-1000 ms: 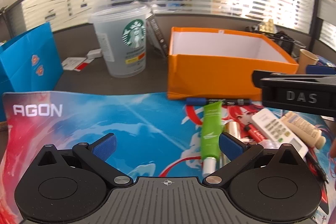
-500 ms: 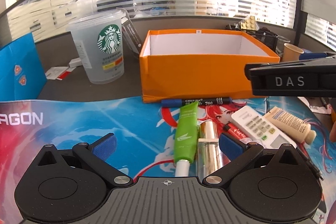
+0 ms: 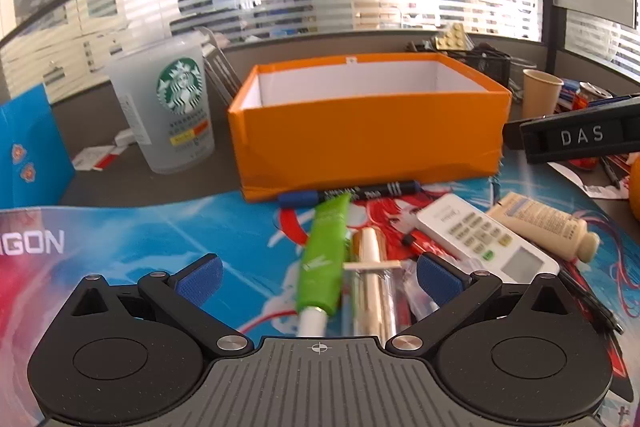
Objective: Organize rigid objects
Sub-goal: 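Move both tools over the cluttered items on the mousepad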
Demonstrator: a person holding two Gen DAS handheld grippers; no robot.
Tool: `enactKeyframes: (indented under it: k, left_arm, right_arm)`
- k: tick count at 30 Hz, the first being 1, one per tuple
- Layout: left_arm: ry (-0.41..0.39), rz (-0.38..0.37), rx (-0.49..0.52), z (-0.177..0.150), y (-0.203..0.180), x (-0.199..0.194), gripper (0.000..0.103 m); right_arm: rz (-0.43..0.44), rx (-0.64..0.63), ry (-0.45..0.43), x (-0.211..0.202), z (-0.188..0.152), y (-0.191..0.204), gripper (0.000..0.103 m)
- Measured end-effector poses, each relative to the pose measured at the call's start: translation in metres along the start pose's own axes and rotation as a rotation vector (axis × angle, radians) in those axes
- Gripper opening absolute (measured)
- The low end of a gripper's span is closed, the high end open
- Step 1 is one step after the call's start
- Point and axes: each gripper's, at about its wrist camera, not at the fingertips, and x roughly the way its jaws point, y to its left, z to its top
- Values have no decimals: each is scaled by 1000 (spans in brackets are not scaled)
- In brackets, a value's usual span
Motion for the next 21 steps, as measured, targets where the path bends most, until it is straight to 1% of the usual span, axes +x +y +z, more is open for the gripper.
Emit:
enactKeyframes:
  k: [2, 5, 9, 11, 13, 16, 21]
  left_arm:
    - [16, -12, 4, -1, -1, 3, 103]
    - [26, 0, 1, -3, 0, 4, 103]
    - [40, -4, -29, -7, 6, 2, 103]
    - [22, -2, -26, -10, 6, -5, 103]
    - [-14, -9, 4, -15, 4, -16, 103]
    - [-58, -28, 49, -22, -1, -30, 103]
    - [-41, -108, 43, -24, -6, -28, 103]
  right_arm:
    - [-6, 2, 4, 2, -2, -6, 103]
    - [-4, -5, 7, 5, -5, -15, 103]
    - [5, -12, -2, 3, -12, -26, 103]
    - [9, -21, -2, 3, -17, -31, 103]
    - [28, -31, -9, 1, -24, -37, 103]
    - [64, -42, -7, 1, -36, -47, 103]
    - [105, -30, -28, 2, -51, -60, 103]
